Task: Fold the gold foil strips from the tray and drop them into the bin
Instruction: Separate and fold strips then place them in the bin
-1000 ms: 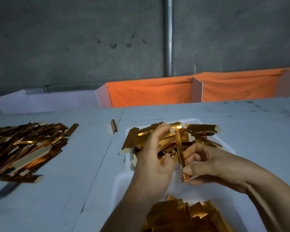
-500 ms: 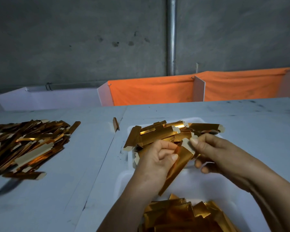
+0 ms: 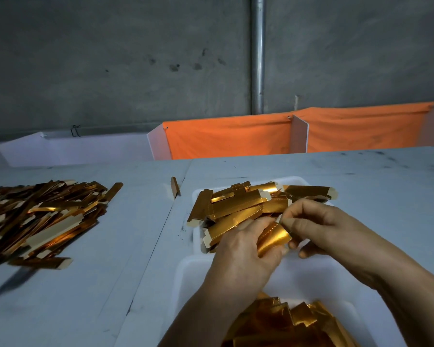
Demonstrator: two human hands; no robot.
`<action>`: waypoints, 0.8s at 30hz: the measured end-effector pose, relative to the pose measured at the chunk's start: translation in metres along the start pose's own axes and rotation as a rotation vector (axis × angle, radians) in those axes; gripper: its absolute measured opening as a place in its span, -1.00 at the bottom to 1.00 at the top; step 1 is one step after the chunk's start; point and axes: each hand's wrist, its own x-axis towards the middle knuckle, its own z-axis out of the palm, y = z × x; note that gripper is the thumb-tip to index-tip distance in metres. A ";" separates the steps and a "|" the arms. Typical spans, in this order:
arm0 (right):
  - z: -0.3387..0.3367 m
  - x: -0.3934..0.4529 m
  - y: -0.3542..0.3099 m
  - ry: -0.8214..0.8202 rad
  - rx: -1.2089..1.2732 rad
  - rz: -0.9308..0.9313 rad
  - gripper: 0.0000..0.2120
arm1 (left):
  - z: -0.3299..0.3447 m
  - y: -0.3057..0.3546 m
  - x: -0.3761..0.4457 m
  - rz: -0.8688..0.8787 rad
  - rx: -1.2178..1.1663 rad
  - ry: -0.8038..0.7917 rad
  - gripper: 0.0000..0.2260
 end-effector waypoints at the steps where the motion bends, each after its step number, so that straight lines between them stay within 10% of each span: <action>1: 0.000 0.000 0.000 -0.014 -0.023 0.002 -0.93 | 0.001 0.000 0.000 0.013 0.022 0.017 -0.51; 24: 0.006 0.003 0.006 -0.016 -0.034 -0.025 -0.87 | -0.004 0.006 -0.002 0.058 -0.005 0.056 -0.72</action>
